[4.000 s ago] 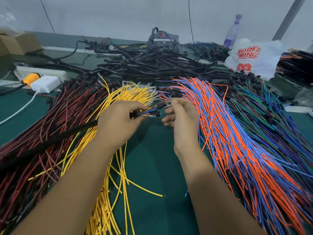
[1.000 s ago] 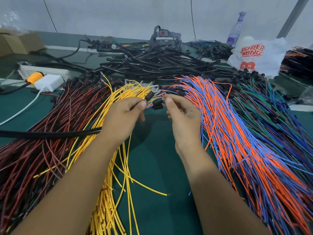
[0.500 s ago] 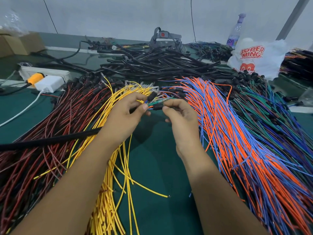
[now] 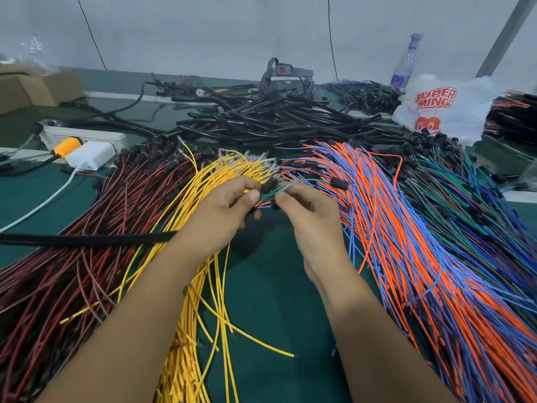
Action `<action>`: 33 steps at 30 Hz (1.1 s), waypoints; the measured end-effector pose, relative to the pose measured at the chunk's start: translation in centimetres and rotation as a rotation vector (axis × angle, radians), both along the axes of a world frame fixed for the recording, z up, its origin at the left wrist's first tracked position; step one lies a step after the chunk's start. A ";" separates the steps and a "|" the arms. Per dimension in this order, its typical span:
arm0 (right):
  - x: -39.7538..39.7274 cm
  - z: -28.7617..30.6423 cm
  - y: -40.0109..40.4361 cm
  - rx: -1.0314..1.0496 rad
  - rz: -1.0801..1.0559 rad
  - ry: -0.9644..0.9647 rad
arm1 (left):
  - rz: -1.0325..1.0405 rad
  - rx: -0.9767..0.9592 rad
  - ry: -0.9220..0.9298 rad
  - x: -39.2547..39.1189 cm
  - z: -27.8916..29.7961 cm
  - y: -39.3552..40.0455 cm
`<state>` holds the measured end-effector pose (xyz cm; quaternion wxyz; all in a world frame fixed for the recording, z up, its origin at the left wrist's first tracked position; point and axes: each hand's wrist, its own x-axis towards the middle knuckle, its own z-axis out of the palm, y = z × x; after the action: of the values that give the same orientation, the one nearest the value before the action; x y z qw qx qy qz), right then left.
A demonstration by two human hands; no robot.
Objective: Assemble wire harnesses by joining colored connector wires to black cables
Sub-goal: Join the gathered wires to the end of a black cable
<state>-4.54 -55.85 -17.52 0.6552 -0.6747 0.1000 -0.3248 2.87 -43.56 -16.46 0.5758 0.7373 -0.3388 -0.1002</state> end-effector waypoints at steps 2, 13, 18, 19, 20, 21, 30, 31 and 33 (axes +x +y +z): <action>0.0 0.0 -0.1 0.014 -0.005 -0.017 | -0.002 0.002 0.006 0.2 0.0 -0.1; -0.1 -0.1 0.0 -0.025 0.063 -0.080 | 0.106 0.035 0.074 0.4 -0.1 -0.5; -0.1 0.1 0.4 0.110 0.100 -0.085 | 0.110 -0.008 0.097 0.5 0.0 -0.1; 0.0 0.0 0.6 0.112 0.050 -0.069 | 0.097 -0.018 0.083 0.5 0.1 0.2; 0.1 -0.1 0.7 0.109 -0.012 -0.053 | 0.077 -0.034 0.083 0.5 0.1 0.4; 0.3 -0.2 0.8 0.109 -0.066 -0.042 | 0.055 -0.055 0.102 0.5 0.2 0.6; -0.3 0.4 0.0 0.371 0.053 -0.063 | -0.042 -0.100 0.096 0.2 0.2 0.7; -0.4 0.6 -0.1 0.428 0.081 -0.096 | -0.055 -0.082 0.077 0.1 0.1 0.6; -0.6 0.8 -0.5 0.483 0.098 -0.142 | -0.083 -0.056 0.041 -0.2 0.0 0.4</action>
<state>-5.18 -56.32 -16.68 0.8176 -0.4783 0.0953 -0.3061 2.70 -43.20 -16.43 0.5982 0.7043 -0.3598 -0.1295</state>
